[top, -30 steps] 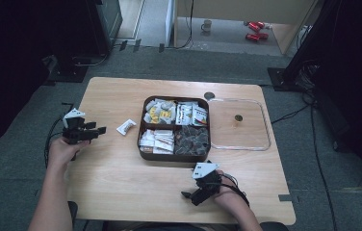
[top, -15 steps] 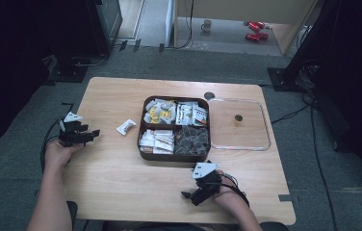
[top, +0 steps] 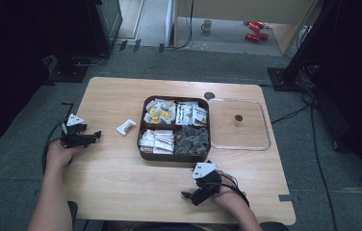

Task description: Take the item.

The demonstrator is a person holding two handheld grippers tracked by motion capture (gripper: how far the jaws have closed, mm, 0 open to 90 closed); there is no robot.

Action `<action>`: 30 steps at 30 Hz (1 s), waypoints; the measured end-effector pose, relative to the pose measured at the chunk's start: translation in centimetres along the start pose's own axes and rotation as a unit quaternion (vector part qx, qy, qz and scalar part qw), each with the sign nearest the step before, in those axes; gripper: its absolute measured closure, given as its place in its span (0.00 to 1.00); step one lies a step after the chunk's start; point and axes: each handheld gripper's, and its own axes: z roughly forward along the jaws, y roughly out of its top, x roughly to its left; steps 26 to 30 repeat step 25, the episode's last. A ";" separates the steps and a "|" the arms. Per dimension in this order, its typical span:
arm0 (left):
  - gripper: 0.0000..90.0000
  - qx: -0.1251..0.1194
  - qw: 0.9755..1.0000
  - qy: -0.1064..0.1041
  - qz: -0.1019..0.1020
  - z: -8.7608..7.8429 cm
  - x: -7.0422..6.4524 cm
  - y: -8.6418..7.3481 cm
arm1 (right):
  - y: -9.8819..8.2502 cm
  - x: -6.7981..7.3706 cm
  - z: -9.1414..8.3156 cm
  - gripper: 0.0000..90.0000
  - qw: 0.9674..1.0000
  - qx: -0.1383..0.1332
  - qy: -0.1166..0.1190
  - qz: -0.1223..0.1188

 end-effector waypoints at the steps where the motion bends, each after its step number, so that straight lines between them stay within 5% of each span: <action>1: 0.28 0.000 1.000 0.001 0.000 0.0 0.0 0.0 | 0.0 0.0 0.0 0.00 1.000 0.000 0.000 0.000; 30: 0.18 0.008 0.999 0.024 -0.020 0.2 -0.5 0.1 | 0.0 0.0 0.0 0.00 1.000 0.000 0.000 0.000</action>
